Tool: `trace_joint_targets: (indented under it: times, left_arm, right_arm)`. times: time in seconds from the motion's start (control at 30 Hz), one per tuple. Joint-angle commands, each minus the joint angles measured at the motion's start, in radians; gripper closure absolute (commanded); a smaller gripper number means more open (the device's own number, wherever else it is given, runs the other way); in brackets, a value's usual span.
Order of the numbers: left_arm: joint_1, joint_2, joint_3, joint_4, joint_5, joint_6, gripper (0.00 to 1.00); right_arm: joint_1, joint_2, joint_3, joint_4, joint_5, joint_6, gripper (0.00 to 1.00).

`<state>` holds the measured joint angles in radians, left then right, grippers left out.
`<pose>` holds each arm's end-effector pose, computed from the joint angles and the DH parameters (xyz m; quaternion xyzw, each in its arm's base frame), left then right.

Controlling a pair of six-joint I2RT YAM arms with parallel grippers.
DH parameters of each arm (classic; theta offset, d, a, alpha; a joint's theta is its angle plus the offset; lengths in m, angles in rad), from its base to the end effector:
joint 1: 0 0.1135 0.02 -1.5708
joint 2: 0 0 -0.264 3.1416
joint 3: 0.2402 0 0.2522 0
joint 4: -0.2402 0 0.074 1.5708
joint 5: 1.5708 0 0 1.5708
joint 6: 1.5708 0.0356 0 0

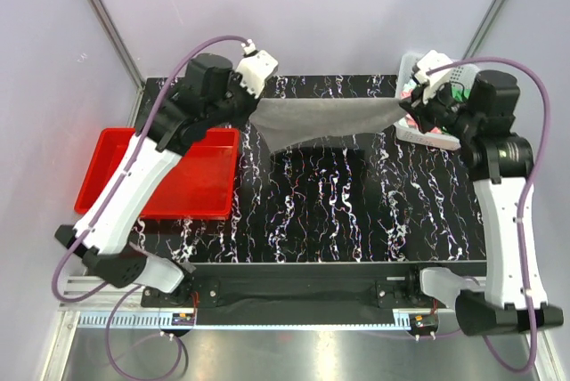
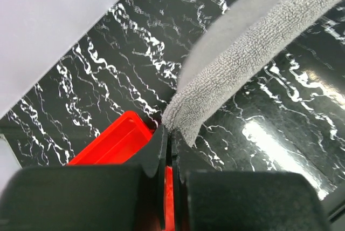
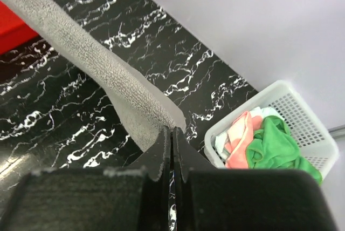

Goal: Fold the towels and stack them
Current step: Fold the towel

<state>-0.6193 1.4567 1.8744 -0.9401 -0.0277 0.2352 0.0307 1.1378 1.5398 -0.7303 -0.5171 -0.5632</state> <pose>0.2322 -0.1643 0.4753 0.3524 0.7907 -0.0838 0.4936 0.2099 0.0241 0.4704 -0.3723 0.7082 0.0525 0.5976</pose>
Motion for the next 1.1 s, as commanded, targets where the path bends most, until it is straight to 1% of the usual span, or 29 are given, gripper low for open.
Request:
trace_joint_targets:
  times: [0.0, 0.1, 0.17, 0.3, 0.33, 0.37, 0.4, 0.43, 0.5, 0.53, 0.57, 0.6, 0.63, 0.67, 0.7, 0.73, 0.77, 0.8, 0.83, 0.87, 0.9, 0.93, 0.97, 1.0, 1.03, 1.07]
  left_arm:
    - [-0.022, -0.132, -0.035, 0.035, 0.020, -0.011, 1.00]
    - [-0.060, -0.189, -0.060, 0.017, 0.028, -0.037, 1.00]
    - [-0.095, -0.211, -0.055, -0.009, 0.067, -0.057, 1.00]
    - [-0.111, -0.229, -0.063, -0.045, 0.110, -0.091, 1.00]
    - [-0.106, -0.207, -0.114, -0.010, 0.114, -0.097, 1.00]
    - [-0.100, -0.206, -0.115, -0.009, 0.114, -0.097, 1.00]
    - [-0.089, -0.173, -0.156, 0.001, 0.117, -0.093, 1.00]
    - [-0.074, -0.151, -0.175, 0.027, 0.141, -0.086, 1.00]
    - [-0.004, -0.080, -0.211, 0.066, 0.172, -0.085, 1.00]
    - [0.021, -0.052, -0.236, 0.105, 0.199, -0.077, 1.00]
    - [0.065, 0.012, -0.236, 0.124, 0.190, -0.071, 1.00]
    - [0.085, 0.048, -0.235, 0.145, 0.183, -0.065, 1.00]
    - [0.108, 0.092, -0.207, 0.182, 0.187, -0.048, 1.00]
    - [0.148, 0.138, -0.181, 0.191, 0.193, -0.039, 1.00]
    - [0.167, 0.240, -0.141, 0.202, 0.204, -0.028, 1.00]
    - [0.199, 0.299, -0.062, 0.207, 0.216, -0.021, 1.00]
    - [0.214, 0.357, -0.010, 0.205, 0.222, -0.017, 1.00]
    - [0.225, 0.481, 0.047, 0.201, 0.221, -0.017, 1.00]
    - [0.236, 0.546, 0.105, 0.169, 0.209, -0.011, 1.00]
    - [0.253, 0.610, 0.244, 0.149, 0.201, -0.008, 0.95]
    - [0.259, 0.727, 0.305, 0.138, 0.187, -0.008, 0.87]
    - [0.265, 0.779, 0.371, 0.132, 0.148, -0.010, 0.78]
    - [0.276, 0.825, 0.418, 0.139, 0.123, -0.008, 0.61]
    - [0.279, 0.885, 0.474, 0.162, 0.085, -0.013, 0.55]
    - [0.283, 0.904, 0.486, 0.213, 0.031, -0.031, 0.51]
    - [0.296, 0.913, 0.496, 0.233, -0.004, -0.043, 0.40]
  right_arm:
    - [-0.005, -0.091, -0.007, 0.006, 0.009, 0.046, 1.00]
    - [-0.003, -0.162, -0.021, -0.040, 0.017, 0.066, 1.00]
    - [-0.003, -0.222, -0.033, -0.064, 0.028, 0.086, 1.00]
    - [-0.005, -0.283, -0.070, -0.069, 0.045, 0.111, 1.00]
    - [-0.003, -0.277, -0.145, -0.001, 0.034, 0.127, 1.00]
    - [-0.003, -0.277, -0.145, 0.000, 0.034, 0.128, 1.00]
    - [-0.003, -0.267, -0.171, 0.023, 0.022, 0.128, 1.00]
    - [-0.003, -0.251, -0.222, 0.073, 0.017, 0.132, 1.00]
    - [-0.003, -0.193, -0.283, 0.147, 0.003, 0.141, 1.00]
    - [-0.003, -0.167, -0.343, 0.234, -0.001, 0.141, 1.00]
    - [-0.003, -0.104, -0.366, 0.282, -0.006, 0.141, 1.00]
    - [-0.003, -0.064, -0.398, 0.331, -0.003, 0.143, 1.00]
    - [-0.003, -0.020, -0.403, 0.429, 0.000, 0.149, 1.00]
    - [-0.003, 0.082, -0.399, 0.468, -0.006, 0.151, 1.00]
    - [-0.003, 0.139, -0.371, 0.504, -0.011, 0.151, 1.00]
    - [-0.003, 0.262, -0.350, 0.581, -0.015, 0.164, 1.00]
    - [-0.003, 0.324, -0.324, 0.610, -0.020, 0.167, 1.00]
    - [-0.003, 0.389, -0.293, 0.632, -0.029, 0.169, 1.00]
    - [-0.003, 0.454, -0.215, 0.652, -0.035, 0.172, 1.00]
    - [-0.003, 0.581, -0.169, 0.654, -0.040, 0.175, 1.00]
    - [-0.003, 0.644, -0.120, 0.646, -0.070, 0.174, 1.00]
    - [-0.003, 0.704, -0.019, 0.620, -0.081, 0.163, 0.99]
    - [-0.005, 0.809, 0.030, 0.615, -0.087, 0.164, 0.96]
    - [-0.003, 0.861, 0.080, 0.606, -0.069, 0.170, 0.83]
    - [-0.005, 0.905, 0.182, 0.568, -0.051, 0.184, 0.77]
    - [-0.003, 0.971, 0.233, 0.546, -0.028, 0.195, 0.72]
